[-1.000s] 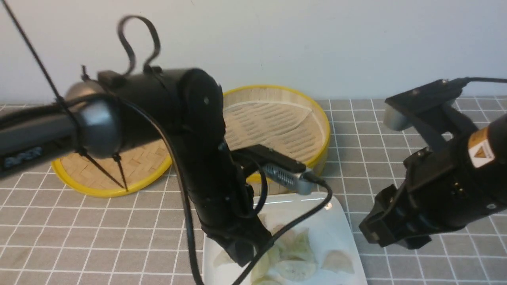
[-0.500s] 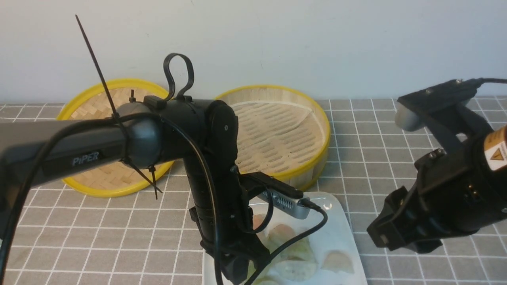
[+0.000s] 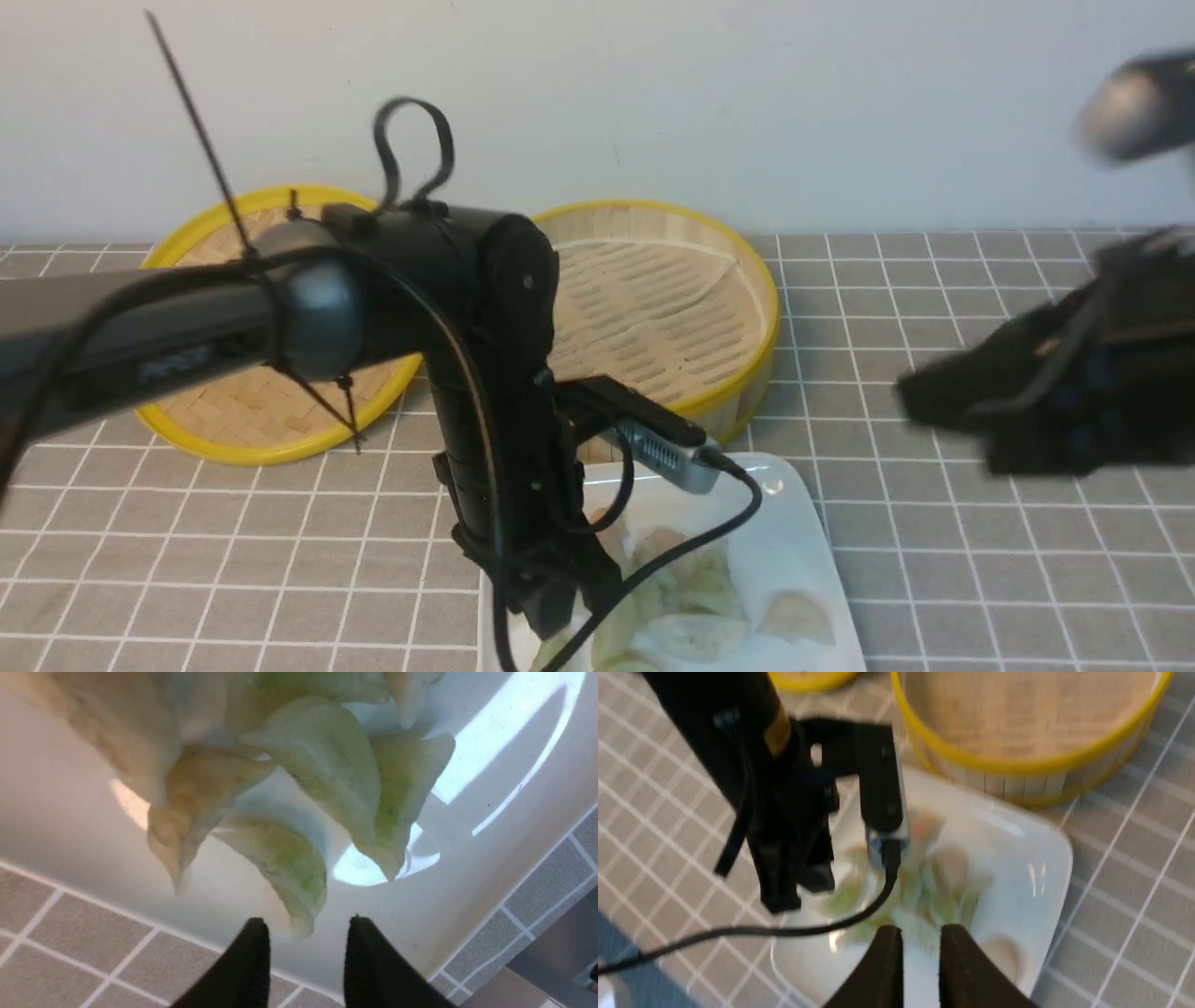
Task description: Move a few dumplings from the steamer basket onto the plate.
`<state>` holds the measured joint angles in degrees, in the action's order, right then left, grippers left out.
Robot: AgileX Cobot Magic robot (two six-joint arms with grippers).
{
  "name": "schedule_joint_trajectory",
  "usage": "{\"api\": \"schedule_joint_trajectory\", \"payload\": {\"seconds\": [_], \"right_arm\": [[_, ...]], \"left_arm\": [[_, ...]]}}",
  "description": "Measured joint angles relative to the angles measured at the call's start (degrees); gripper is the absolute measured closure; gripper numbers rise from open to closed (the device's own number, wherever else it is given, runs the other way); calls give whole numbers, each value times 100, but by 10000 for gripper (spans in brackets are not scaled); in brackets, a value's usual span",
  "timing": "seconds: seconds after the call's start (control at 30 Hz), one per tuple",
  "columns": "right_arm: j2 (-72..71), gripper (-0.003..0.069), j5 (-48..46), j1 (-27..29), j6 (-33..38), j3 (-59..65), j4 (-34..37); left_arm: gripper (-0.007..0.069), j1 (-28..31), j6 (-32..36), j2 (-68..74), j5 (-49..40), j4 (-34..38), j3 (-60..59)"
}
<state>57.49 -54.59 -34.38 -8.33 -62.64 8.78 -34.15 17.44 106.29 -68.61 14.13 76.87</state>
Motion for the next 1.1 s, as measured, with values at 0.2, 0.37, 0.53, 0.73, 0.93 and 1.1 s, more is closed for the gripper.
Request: {"api": "schedule_joint_trajectory", "payload": {"seconds": [0.2,0.37,0.53,0.73,0.93,1.1], "right_arm": [[-1397,668,1492,0,-678,737,-515],[-2905,672,2796,0,-1003,2039,-1367],[-3721,672,3376,0,-1031,2654,-1716],[-4555,672,3522,0,-1031,2869,-1871],[-4733,673,3523,0,-1031,2869,-1887],[-4733,673,3523,0,-1031,2881,-1887]], "left_arm": [[619,0,-209,-1032,-17,-26,-23],[629,0,-462,-2586,228,0,-529],[629,0,-580,-3751,691,0,-1131],[629,0,-1155,-5538,1919,38,-2467],[629,0,-1359,-6782,2785,43,-3619],[629,0,-1395,-7564,3109,43,-4127]]}}
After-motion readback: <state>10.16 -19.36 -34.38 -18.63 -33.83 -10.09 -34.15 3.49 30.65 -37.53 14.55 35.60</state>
